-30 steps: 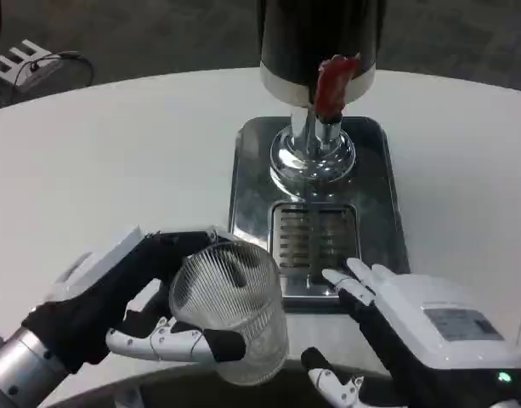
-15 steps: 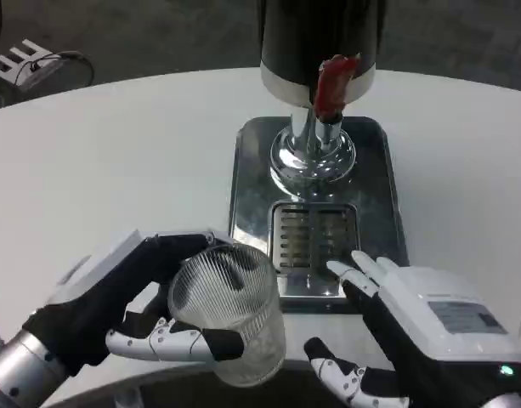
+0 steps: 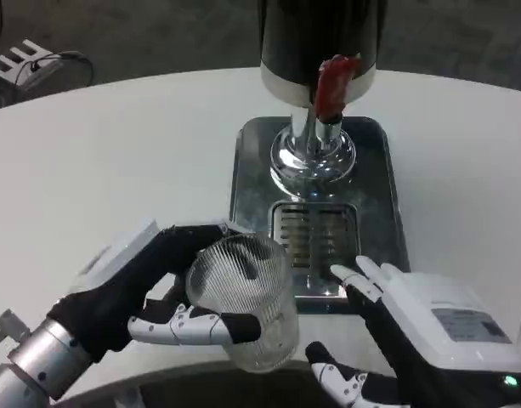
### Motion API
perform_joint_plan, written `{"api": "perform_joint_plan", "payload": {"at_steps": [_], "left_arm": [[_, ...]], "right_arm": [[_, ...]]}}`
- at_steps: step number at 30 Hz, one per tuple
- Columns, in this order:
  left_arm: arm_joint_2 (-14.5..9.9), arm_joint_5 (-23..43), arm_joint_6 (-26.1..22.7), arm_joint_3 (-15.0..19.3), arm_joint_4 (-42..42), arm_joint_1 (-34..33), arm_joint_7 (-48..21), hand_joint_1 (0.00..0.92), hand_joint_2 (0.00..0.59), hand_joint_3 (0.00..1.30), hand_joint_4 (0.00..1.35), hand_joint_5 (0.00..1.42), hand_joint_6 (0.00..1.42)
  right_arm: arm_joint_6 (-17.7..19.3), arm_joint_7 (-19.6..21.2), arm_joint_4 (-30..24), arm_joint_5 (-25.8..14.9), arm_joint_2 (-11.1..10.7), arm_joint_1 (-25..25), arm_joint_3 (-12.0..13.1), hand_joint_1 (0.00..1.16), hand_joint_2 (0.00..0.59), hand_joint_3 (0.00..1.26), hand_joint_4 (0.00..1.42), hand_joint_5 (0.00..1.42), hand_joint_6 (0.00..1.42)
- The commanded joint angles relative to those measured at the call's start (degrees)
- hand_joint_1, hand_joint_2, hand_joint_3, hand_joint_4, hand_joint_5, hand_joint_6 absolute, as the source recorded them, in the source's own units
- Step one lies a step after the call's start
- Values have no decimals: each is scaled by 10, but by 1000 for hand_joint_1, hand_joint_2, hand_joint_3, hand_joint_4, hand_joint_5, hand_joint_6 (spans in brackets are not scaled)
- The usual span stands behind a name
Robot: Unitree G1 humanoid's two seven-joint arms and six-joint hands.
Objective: Grasp the cup under the faucet to collect the drink, then remove the cup.
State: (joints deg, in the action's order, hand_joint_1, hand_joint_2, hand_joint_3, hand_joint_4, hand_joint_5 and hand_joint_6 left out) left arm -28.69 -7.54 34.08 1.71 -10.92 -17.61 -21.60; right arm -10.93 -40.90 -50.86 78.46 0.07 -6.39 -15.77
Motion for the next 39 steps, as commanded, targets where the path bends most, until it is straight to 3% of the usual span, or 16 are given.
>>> {"api": "perform_joint_plan", "payload": {"at_steps": [1,9,23,32,39], "left_arm": [[15,-20,-7,0,-16,-18,37,505,0,1030,1122,1287,1333],[34,-78,-17,-17,-80,-82,90,505,0,1030,1119,1287,1332],[26,-141,-9,-44,-248,-226,170,505,0,1030,1119,1287,1332],[36,-173,-5,-84,-369,-324,223,505,0,1030,1119,1287,1332],[58,-193,-10,-117,-439,-383,252,505,0,1030,1119,1287,1333]], "right_arm": [[7,2,-22,-1,7,-20,4,368,446,134,40,50,80],[18,9,-39,-7,13,-46,11,368,446,134,42,50,90],[34,11,-59,-15,23,-76,15,368,446,141,42,50,94],[49,13,-86,-21,27,-112,16,368,446,146,42,55,97],[71,31,-91,-21,40,-141,21,368,446,146,45,60,97]]}}
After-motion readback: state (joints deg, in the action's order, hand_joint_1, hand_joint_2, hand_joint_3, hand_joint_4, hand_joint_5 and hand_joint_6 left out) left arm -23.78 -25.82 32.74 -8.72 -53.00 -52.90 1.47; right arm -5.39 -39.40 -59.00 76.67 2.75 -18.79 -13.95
